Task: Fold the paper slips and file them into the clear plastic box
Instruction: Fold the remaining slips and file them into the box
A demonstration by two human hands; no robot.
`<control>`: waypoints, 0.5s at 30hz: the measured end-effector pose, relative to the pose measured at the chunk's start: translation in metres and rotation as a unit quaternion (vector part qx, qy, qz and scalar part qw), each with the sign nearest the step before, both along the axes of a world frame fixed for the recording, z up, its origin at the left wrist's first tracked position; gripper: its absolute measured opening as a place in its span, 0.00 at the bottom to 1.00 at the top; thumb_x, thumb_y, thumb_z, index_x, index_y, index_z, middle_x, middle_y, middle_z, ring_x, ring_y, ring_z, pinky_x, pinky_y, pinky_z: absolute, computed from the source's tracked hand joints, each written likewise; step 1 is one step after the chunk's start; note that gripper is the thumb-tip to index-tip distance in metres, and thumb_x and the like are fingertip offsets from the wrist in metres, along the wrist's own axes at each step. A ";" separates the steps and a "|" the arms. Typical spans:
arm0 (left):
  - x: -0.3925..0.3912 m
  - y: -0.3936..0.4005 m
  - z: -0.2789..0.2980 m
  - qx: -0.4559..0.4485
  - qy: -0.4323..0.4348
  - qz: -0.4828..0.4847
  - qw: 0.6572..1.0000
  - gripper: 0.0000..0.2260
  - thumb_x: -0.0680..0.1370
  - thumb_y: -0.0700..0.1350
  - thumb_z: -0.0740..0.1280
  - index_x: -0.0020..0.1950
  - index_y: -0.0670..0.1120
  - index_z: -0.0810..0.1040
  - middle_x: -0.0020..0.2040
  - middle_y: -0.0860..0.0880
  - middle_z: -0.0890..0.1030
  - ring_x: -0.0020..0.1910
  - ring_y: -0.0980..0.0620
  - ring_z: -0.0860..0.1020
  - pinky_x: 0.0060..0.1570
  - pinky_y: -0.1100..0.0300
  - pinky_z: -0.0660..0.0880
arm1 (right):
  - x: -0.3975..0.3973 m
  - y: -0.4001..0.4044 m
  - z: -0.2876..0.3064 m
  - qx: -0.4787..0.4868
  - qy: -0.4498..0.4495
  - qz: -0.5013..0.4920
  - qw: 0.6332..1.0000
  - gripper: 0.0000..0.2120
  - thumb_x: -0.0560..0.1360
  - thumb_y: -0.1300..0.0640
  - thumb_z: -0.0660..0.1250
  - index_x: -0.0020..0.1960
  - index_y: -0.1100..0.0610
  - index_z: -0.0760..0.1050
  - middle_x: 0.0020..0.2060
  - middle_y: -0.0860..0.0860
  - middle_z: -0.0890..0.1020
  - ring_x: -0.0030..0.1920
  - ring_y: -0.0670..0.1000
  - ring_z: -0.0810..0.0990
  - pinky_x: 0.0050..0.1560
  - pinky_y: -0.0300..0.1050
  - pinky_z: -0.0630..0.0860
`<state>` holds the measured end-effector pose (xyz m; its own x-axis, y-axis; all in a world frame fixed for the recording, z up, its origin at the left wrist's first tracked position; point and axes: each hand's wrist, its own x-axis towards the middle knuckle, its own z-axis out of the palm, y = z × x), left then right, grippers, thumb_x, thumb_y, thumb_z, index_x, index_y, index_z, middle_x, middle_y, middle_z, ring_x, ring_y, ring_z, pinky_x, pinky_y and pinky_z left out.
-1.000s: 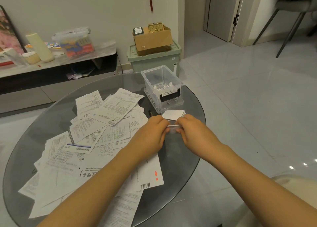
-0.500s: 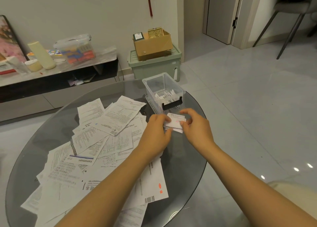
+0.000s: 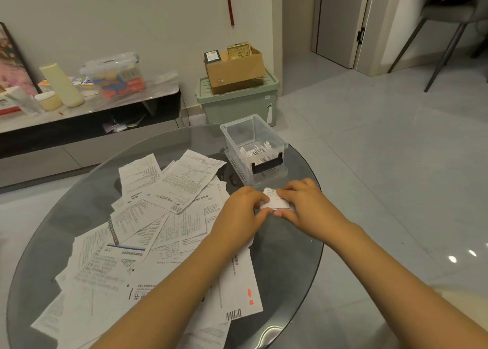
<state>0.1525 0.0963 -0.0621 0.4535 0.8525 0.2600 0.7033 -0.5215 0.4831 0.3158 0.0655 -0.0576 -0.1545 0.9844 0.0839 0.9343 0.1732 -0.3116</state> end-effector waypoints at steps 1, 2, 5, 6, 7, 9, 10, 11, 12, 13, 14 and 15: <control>-0.002 -0.002 0.000 0.011 0.015 -0.012 1.000 0.13 0.76 0.47 0.68 0.59 0.47 0.79 0.54 0.49 0.77 0.50 0.53 0.75 0.53 0.63 0.70 | 0.000 -0.001 0.000 0.009 -0.008 0.007 1.000 0.26 0.77 0.41 0.58 0.70 0.53 0.66 0.64 0.50 0.71 0.63 0.51 0.63 0.61 0.41 0.63; -0.004 -0.002 -0.002 0.030 0.031 -0.026 0.999 0.13 0.76 0.48 0.67 0.60 0.47 0.78 0.54 0.49 0.76 0.52 0.52 0.74 0.53 0.62 0.70 | 0.000 -0.002 0.000 0.022 -0.025 0.014 0.999 0.25 0.77 0.41 0.57 0.70 0.53 0.67 0.62 0.50 0.72 0.62 0.50 0.64 0.59 0.40 0.64; -0.007 0.002 -0.003 0.067 0.057 -0.072 0.994 0.15 0.76 0.48 0.67 0.61 0.45 0.78 0.58 0.48 0.76 0.59 0.49 0.72 0.59 0.60 0.68 | 0.000 -0.005 -0.001 0.067 -0.078 0.030 0.994 0.21 0.79 0.44 0.56 0.66 0.54 0.71 0.57 0.51 0.76 0.58 0.51 0.68 0.53 0.41 0.66; -0.007 0.006 -0.003 0.058 0.069 -0.082 0.993 0.15 0.77 0.47 0.67 0.62 0.45 0.78 0.59 0.48 0.77 0.59 0.49 0.72 0.60 0.59 0.68 | -0.002 -0.005 -0.002 0.072 -0.093 0.037 0.992 0.19 0.78 0.46 0.58 0.63 0.56 0.74 0.53 0.52 0.78 0.55 0.53 0.71 0.51 0.43 0.68; -0.006 0.009 -0.001 0.052 0.088 -0.094 0.990 0.14 0.77 0.47 0.66 0.61 0.45 0.78 0.57 0.48 0.78 0.58 0.49 0.73 0.59 0.58 0.69 | -0.002 -0.005 -0.002 0.073 -0.113 0.045 0.990 0.16 0.77 0.48 0.62 0.57 0.58 0.78 0.48 0.53 0.80 0.50 0.54 0.74 0.46 0.44 0.70; -0.002 0.012 0.004 0.065 0.137 -0.120 0.981 0.10 0.77 0.46 0.65 0.53 0.43 0.80 0.47 0.46 0.81 0.48 0.46 0.77 0.48 0.53 0.74 | -0.002 -0.004 0.002 0.087 -0.150 0.060 0.983 0.11 0.69 0.50 0.72 0.42 0.58 0.81 0.34 0.52 0.81 0.37 0.53 0.76 0.32 0.43 0.71; 0.001 0.012 0.006 0.080 0.166 -0.124 0.975 0.08 0.76 0.44 0.63 0.47 0.41 0.80 0.41 0.44 0.81 0.42 0.44 0.77 0.39 0.55 0.74 | -0.003 -0.003 0.004 0.111 -0.165 0.056 0.978 0.10 0.67 0.51 0.74 0.40 0.58 0.81 0.32 0.52 0.80 0.34 0.52 0.76 0.29 0.42 0.70; 0.004 0.011 0.008 0.095 0.187 -0.117 0.971 0.08 0.74 0.42 0.62 0.41 0.40 0.78 0.34 0.44 0.79 0.35 0.43 0.77 0.31 0.58 0.71 | -0.004 -0.004 0.008 0.090 -0.168 0.057 0.980 0.10 0.70 0.51 0.71 0.43 0.59 0.81 0.35 0.53 0.81 0.38 0.53 0.77 0.32 0.42 0.71; 0.006 0.011 0.009 0.106 0.199 -0.107 0.968 0.07 0.72 0.40 0.62 0.36 0.40 0.77 0.29 0.44 0.77 0.29 0.44 0.76 0.27 0.61 0.66 | -0.005 -0.004 0.010 0.089 -0.163 0.059 0.981 0.11 0.76 0.52 0.64 0.49 0.59 0.79 0.43 0.53 0.81 0.44 0.54 0.76 0.39 0.44 0.71; 0.008 0.011 0.012 0.118 0.205 -0.099 0.967 0.07 0.69 0.40 0.62 0.33 0.41 0.76 0.25 0.45 0.75 0.24 0.45 0.74 0.24 0.63 0.62 | -0.003 -0.005 0.011 0.081 -0.153 0.059 0.983 0.14 0.79 0.52 0.57 0.56 0.58 0.77 0.49 0.53 0.80 0.50 0.54 0.74 0.45 0.45 0.70; 0.009 0.012 0.013 0.141 0.204 -0.096 0.964 0.07 0.68 0.40 0.62 0.30 0.42 0.74 0.22 0.46 0.73 0.20 0.46 0.72 0.22 0.65 0.60 | -0.001 -0.004 0.010 0.084 -0.139 0.054 0.985 0.16 0.81 0.51 0.53 0.59 0.56 0.74 0.52 0.52 0.79 0.53 0.53 0.73 0.47 0.45 0.69; 0.010 0.011 0.016 0.164 0.196 -0.092 0.963 0.08 0.68 0.41 0.61 0.29 0.43 0.73 0.21 0.48 0.71 0.19 0.48 0.71 0.21 0.66 0.59 | 0.002 -0.006 0.012 0.082 -0.120 0.040 0.989 0.15 0.81 0.50 0.52 0.60 0.55 0.72 0.52 0.51 0.79 0.53 0.53 0.73 0.47 0.45 0.69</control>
